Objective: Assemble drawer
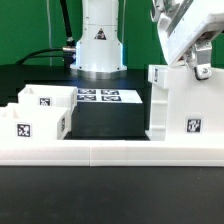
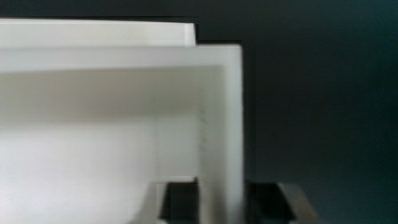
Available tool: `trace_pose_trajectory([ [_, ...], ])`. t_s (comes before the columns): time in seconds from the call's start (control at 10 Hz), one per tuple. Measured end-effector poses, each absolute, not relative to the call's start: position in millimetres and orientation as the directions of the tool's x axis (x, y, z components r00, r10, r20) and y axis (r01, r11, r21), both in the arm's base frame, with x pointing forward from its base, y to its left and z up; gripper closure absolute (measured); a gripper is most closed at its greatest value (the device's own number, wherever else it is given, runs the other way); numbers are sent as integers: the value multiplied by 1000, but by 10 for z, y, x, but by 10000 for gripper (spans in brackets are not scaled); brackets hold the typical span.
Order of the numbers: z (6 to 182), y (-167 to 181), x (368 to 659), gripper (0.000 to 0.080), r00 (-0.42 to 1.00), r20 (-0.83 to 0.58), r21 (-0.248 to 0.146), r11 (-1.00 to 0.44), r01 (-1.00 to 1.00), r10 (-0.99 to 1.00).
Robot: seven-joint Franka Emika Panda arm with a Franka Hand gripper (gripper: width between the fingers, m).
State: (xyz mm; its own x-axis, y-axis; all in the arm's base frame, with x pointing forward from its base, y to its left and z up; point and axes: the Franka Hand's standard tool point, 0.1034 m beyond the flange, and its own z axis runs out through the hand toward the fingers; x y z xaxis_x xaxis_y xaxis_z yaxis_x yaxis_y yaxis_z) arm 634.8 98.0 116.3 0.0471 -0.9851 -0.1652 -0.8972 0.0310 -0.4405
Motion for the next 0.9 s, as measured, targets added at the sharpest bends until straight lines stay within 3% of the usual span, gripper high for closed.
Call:
trace_pose_trajectory([
  [0.1, 1161, 980, 6347, 463, 49, -164, -441, 29, -897, -985],
  [0.2, 1161, 981, 6347, 463, 51, -163, -441, 26, -897, -985],
  [0.3, 1161, 980, 6347, 280, 55, -161, -442, 22, -897, -985],
  [0.4, 1163, 989, 6334, 192, 77, -167, -427, 2, -904, -983],
  [0.6, 1288, 923, 6344, 158, 152, -129, -451, -79, -889, -980],
  [0.8, 1583, 644, 6266, 152, 338, -1, -489, -294, -821, -941],
  [0.9, 1696, 423, 6199, 151, 402, 52, -488, -374, -788, -914],
])
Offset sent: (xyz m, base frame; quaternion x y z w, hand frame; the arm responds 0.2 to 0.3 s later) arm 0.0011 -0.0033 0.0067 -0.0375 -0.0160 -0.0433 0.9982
